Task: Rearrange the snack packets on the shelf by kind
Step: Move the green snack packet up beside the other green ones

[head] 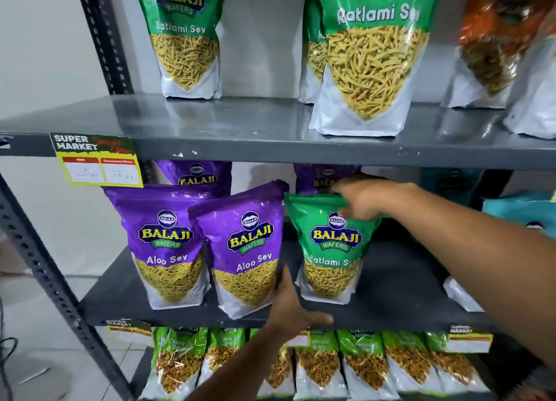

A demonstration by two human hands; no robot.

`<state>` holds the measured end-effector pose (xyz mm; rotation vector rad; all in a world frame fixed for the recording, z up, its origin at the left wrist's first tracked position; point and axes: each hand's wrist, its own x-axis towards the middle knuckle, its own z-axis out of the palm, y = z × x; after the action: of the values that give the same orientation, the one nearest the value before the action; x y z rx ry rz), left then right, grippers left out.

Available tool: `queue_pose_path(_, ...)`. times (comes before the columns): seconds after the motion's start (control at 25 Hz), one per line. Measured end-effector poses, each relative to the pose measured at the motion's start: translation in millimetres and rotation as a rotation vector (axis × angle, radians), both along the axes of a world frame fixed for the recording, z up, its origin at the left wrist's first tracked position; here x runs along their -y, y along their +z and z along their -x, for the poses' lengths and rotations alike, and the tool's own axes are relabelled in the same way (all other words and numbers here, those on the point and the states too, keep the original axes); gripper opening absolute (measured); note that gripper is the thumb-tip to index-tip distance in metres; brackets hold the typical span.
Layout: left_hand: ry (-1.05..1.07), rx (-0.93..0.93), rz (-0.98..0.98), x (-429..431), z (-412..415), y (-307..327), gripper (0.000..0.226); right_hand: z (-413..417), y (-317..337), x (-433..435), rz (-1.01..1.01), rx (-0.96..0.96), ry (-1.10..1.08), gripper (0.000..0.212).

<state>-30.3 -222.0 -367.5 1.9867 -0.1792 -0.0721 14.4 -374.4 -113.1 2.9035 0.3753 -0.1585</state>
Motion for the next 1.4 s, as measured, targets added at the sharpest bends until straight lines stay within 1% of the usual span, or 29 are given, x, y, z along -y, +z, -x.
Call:
queue_pose_path(0.08, -0.040, -0.053, -0.060, 7, -23, 7, 0.155, 4, -5, 9, -0.027, 0.034, -0.019, 0.038)
queue_pose_path(0.12, -0.053, -0.100, -0.058, 11, -32, 9, 0.153, 6, -7, 13, -0.046, 0.065, -0.021, 0.033)
queue_pose_path(0.16, -0.059, -0.129, -0.048, 15, -39, 9, 0.146, 9, -10, 17, -0.061, 0.106, -0.016, 0.031)
queue_pose_path(0.2, -0.050, -0.124, -0.043, 18, -43, 7, 0.134, 13, -12, 19, -0.069, 0.160, -0.004, 0.029)
queue_pose_path(0.28, 0.002, -0.074, -0.050, 22, -42, 4, 0.102, 20, -18, 23, -0.050, 0.289, 0.035, 0.027)
queue_pose_path(0.32, 0.017, -0.047, -0.038, 24, -38, 3, 0.092, 25, -21, 24, -0.028, 0.340, 0.051, 0.027)
queue_pose_path(0.48, 0.010, 0.010, 0.046, 27, -9, 6, 0.077, 50, -22, 28, 0.038, 0.431, 0.097, 0.032)
queue_pose_path(0.6, -0.003, 0.060, 0.098, 24, 26, 15, 0.074, 76, -10, 30, 0.061, 0.481, 0.124, 0.034)
queue_pose_path(0.68, -0.004, 0.113, 0.078, 19, 54, 24, 0.075, 97, 3, 29, 0.059, 0.511, 0.160, 0.031)
queue_pose_path(0.8, -0.007, 0.204, 0.058, 1, 97, 44, 0.073, 131, 29, 22, 0.004, 0.557, 0.220, 0.027)
queue_pose_path(0.88, 0.042, 0.266, 0.044, -12, 122, 65, 0.074, 151, 51, 16, -0.048, 0.588, 0.248, 0.029)
queue_pose_path(1.0, 0.121, 0.392, 0.037, -28, 149, 102, 0.080, 177, 94, 3, -0.096, 0.658, 0.264, 0.030)
queue_pose_path(1.12, 0.154, 0.526, 0.065, -42, 165, 150, 0.063, 196, 142, -14, -0.148, 0.768, 0.277, 0.026)
queue_pose_path(1.28, 0.155, 0.660, 0.138, -64, 164, 216, 0.065, 202, 208, -42, -0.176, 0.945, 0.352, 0.027)
queue_pose_path(1.4, 0.169, 0.746, 0.113, -88, 144, 265, 0.062, 186, 255, -70, -0.190, 1.066, 0.349, 0.032)
